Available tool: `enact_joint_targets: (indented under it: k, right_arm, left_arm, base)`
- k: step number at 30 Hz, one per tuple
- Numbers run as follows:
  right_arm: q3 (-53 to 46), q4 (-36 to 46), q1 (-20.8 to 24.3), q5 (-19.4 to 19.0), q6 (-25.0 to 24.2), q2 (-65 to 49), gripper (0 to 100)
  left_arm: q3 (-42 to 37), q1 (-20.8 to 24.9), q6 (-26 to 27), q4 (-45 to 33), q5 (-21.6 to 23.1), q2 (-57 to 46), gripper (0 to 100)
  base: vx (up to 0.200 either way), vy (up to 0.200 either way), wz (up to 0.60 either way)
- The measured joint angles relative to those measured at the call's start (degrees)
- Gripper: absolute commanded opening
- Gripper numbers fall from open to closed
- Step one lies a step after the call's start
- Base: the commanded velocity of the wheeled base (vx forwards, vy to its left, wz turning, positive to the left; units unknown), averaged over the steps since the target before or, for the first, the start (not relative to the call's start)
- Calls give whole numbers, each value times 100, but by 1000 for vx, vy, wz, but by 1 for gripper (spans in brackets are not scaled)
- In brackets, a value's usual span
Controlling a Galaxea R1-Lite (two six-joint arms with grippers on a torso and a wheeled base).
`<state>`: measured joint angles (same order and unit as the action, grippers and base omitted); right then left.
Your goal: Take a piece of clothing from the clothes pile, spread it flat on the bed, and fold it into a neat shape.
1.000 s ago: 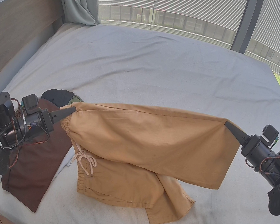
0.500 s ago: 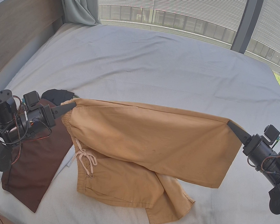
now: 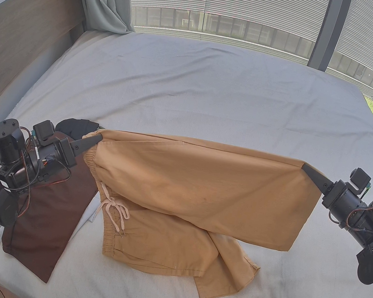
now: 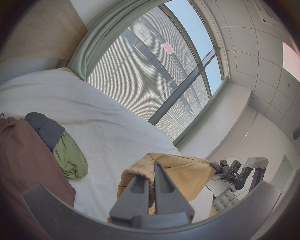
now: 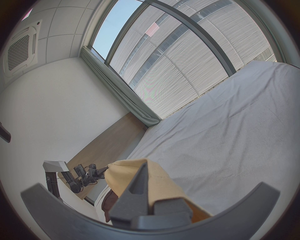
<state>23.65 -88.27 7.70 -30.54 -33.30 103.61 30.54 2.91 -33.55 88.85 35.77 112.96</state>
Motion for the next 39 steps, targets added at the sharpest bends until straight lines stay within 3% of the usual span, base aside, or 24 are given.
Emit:
enact_joint_targets:
  k: [22,39]
  right_arm:
    - [126,-7,26,29,30,265,0]
    - [1176,-5,-63,183,29,1017,0]
  left_arm:
    - [328,41,-26,0,-424,219,0]
    - [1009,44,-20,0,-719,652,0]
  base:
    - [0,0,0]
    - [0,0,0]
